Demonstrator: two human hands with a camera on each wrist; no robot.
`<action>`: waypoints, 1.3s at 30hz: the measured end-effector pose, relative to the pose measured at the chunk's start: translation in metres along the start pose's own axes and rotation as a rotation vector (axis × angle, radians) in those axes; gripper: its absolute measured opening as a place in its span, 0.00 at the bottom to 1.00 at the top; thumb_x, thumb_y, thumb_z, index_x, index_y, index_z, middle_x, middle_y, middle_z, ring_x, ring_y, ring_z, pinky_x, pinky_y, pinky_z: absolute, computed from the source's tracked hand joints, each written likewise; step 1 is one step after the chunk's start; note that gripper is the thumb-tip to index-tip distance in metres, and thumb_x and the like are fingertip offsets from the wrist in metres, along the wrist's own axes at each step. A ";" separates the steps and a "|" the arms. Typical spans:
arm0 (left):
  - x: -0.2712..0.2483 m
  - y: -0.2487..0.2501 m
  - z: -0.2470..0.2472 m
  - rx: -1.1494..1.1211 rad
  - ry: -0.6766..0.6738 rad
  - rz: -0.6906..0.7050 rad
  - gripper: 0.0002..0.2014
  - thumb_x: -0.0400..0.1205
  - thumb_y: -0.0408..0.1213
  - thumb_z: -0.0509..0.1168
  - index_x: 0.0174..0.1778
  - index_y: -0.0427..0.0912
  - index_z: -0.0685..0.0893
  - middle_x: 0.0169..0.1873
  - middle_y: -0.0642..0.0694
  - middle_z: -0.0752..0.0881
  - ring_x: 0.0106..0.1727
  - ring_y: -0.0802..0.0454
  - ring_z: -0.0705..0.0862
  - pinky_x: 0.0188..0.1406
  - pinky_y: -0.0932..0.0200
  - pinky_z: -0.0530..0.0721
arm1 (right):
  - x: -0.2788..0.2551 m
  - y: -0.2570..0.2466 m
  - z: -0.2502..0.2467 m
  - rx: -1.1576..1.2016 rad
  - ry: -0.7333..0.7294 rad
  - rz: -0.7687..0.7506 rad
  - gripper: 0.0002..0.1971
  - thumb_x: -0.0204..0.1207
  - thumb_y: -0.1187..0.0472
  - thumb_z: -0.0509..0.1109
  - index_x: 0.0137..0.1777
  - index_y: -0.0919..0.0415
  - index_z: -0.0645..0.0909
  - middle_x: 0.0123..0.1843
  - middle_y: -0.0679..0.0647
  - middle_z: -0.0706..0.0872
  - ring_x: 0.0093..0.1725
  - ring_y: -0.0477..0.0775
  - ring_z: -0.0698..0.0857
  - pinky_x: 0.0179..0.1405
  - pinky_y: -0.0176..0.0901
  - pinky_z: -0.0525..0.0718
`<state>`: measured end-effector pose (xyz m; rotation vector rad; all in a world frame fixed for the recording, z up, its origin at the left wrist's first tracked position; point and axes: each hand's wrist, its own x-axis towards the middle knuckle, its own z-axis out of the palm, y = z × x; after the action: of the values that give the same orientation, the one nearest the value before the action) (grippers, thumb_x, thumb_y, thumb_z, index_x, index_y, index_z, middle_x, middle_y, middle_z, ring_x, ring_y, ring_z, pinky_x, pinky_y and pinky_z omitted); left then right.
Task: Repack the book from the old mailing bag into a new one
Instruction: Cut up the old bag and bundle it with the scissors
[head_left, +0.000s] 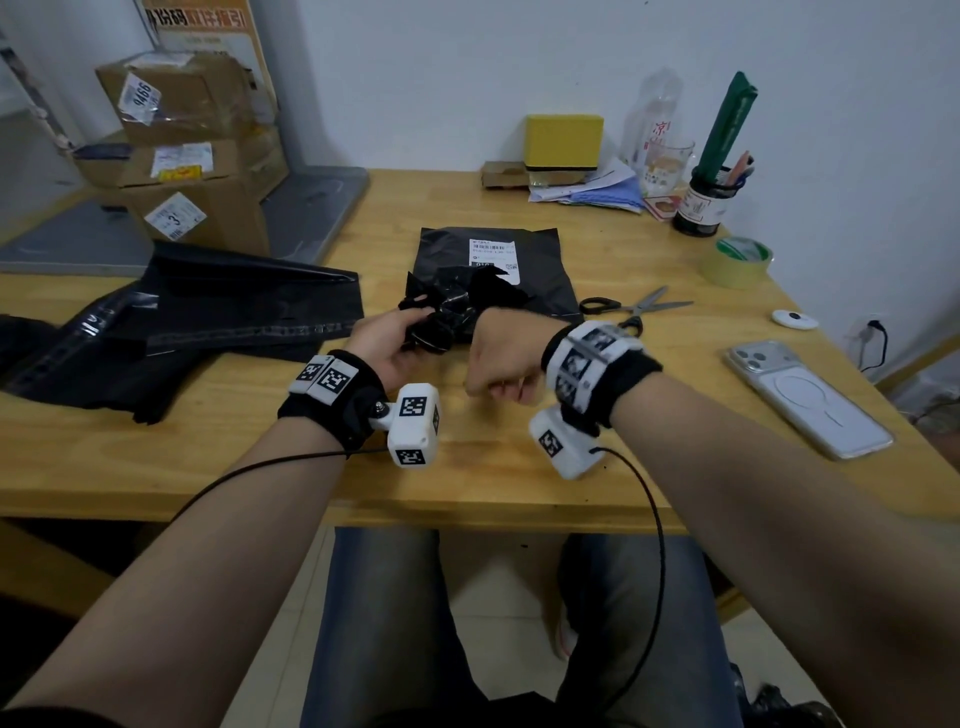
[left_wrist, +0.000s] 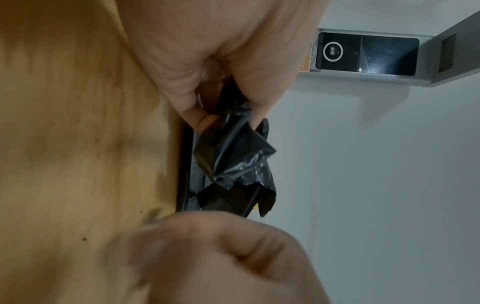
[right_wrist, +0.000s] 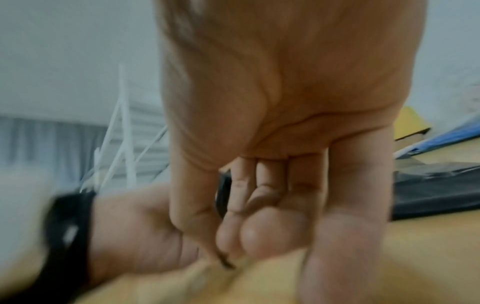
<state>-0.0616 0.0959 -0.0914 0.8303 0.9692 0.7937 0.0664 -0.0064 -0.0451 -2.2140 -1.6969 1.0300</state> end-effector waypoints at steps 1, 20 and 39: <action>0.000 -0.001 0.001 -0.005 -0.005 0.001 0.09 0.81 0.26 0.70 0.56 0.33 0.87 0.40 0.39 0.90 0.40 0.46 0.90 0.32 0.54 0.90 | -0.002 0.002 -0.010 0.082 0.037 -0.023 0.08 0.74 0.66 0.75 0.45 0.73 0.89 0.29 0.59 0.86 0.28 0.57 0.81 0.33 0.51 0.89; -0.015 -0.006 0.030 -0.142 -0.551 0.061 0.19 0.82 0.23 0.52 0.58 0.35 0.88 0.56 0.39 0.87 0.58 0.46 0.83 0.64 0.54 0.79 | 0.010 0.011 -0.052 0.378 0.458 0.053 0.09 0.78 0.62 0.77 0.48 0.70 0.89 0.41 0.66 0.92 0.34 0.62 0.93 0.38 0.59 0.94; -0.012 -0.008 0.040 -0.038 -0.324 -0.017 0.03 0.85 0.33 0.65 0.50 0.43 0.83 0.44 0.44 0.87 0.44 0.51 0.84 0.43 0.58 0.82 | -0.005 0.029 -0.064 0.573 0.576 -0.025 0.13 0.82 0.49 0.73 0.59 0.56 0.87 0.52 0.52 0.87 0.46 0.54 0.88 0.34 0.48 0.94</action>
<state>-0.0279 0.0729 -0.0809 0.8850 0.6706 0.6368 0.1275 -0.0040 -0.0105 -1.8517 -1.0189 0.6607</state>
